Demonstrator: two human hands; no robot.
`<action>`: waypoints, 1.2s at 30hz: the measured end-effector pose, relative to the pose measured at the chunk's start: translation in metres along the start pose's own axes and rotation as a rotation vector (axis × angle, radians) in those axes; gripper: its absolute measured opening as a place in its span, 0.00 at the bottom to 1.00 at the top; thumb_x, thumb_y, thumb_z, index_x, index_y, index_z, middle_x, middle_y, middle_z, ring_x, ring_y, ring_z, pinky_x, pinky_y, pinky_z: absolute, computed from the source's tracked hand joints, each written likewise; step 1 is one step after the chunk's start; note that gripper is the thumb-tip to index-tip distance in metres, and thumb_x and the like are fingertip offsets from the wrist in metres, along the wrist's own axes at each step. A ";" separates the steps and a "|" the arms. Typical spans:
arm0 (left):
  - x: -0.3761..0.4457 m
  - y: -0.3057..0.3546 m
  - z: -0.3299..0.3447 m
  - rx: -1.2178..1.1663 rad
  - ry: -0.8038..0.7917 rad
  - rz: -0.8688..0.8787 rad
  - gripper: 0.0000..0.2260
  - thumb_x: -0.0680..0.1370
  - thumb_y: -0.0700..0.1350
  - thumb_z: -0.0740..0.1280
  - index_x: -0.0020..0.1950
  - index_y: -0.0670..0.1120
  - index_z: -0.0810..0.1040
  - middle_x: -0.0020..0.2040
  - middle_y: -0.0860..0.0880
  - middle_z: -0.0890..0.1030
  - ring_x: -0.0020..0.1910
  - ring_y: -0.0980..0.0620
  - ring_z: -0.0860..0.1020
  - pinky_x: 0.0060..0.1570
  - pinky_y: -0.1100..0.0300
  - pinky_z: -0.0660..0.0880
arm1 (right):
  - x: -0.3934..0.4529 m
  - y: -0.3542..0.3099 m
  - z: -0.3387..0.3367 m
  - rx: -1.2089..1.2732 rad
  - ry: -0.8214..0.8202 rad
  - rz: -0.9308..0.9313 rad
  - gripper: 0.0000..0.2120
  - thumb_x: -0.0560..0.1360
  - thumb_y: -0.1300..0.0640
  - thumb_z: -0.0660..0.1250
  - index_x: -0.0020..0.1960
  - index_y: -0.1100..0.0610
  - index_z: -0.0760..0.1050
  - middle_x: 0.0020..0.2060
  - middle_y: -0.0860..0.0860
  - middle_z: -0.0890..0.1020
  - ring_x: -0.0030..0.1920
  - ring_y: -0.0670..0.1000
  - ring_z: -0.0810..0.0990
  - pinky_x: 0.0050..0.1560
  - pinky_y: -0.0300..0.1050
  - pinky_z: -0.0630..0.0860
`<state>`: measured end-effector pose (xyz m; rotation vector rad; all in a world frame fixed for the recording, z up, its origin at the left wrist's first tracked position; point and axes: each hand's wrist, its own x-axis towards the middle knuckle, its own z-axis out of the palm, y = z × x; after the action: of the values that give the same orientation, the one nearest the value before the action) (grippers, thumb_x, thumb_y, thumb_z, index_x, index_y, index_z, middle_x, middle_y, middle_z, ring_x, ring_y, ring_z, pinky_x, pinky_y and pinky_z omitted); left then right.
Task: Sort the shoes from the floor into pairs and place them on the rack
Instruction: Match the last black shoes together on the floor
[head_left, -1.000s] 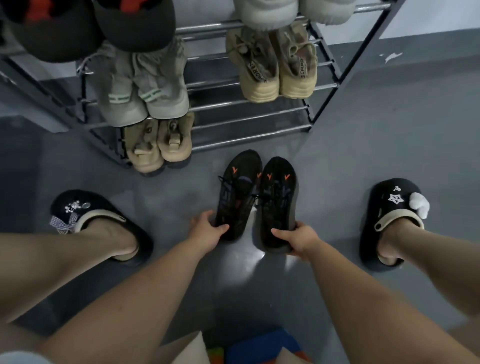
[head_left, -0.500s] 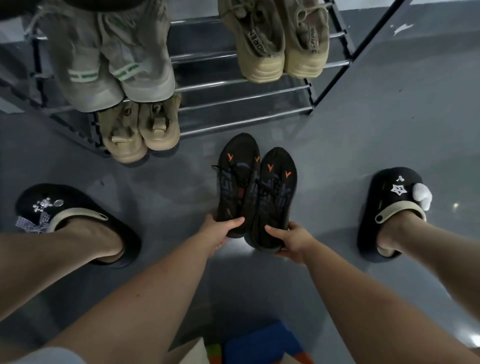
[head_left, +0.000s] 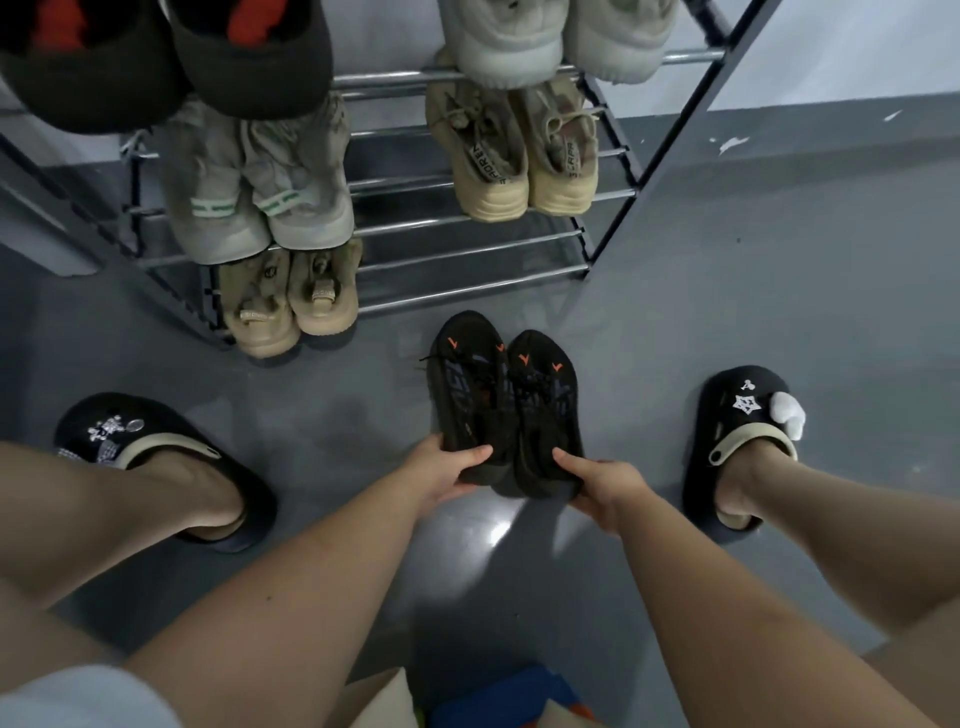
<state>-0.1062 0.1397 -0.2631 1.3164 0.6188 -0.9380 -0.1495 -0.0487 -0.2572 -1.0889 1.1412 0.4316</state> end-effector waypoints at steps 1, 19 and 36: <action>-0.004 0.003 0.001 -0.047 -0.012 0.003 0.14 0.76 0.36 0.67 0.61 0.41 0.72 0.51 0.46 0.80 0.44 0.50 0.79 0.50 0.56 0.75 | -0.002 -0.002 0.000 0.009 -0.006 -0.015 0.10 0.72 0.64 0.72 0.49 0.70 0.76 0.43 0.61 0.82 0.31 0.53 0.83 0.28 0.40 0.80; 0.027 0.063 0.002 -0.050 -0.021 0.082 0.10 0.76 0.43 0.69 0.55 0.52 0.75 0.55 0.50 0.80 0.54 0.51 0.78 0.47 0.61 0.73 | 0.028 -0.080 0.014 -0.027 -0.083 -0.098 0.22 0.74 0.57 0.70 0.65 0.65 0.72 0.44 0.54 0.82 0.41 0.51 0.81 0.32 0.37 0.79; 0.134 0.151 0.015 -0.169 0.055 0.140 0.19 0.76 0.40 0.68 0.66 0.46 0.71 0.61 0.48 0.78 0.53 0.50 0.79 0.45 0.60 0.78 | 0.130 -0.193 0.073 -0.399 0.030 -0.387 0.26 0.71 0.53 0.74 0.65 0.62 0.75 0.56 0.55 0.82 0.55 0.54 0.81 0.62 0.48 0.75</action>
<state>0.0889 0.0934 -0.2921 1.2210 0.6260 -0.7222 0.0874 -0.1035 -0.2806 -1.6326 0.8583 0.3435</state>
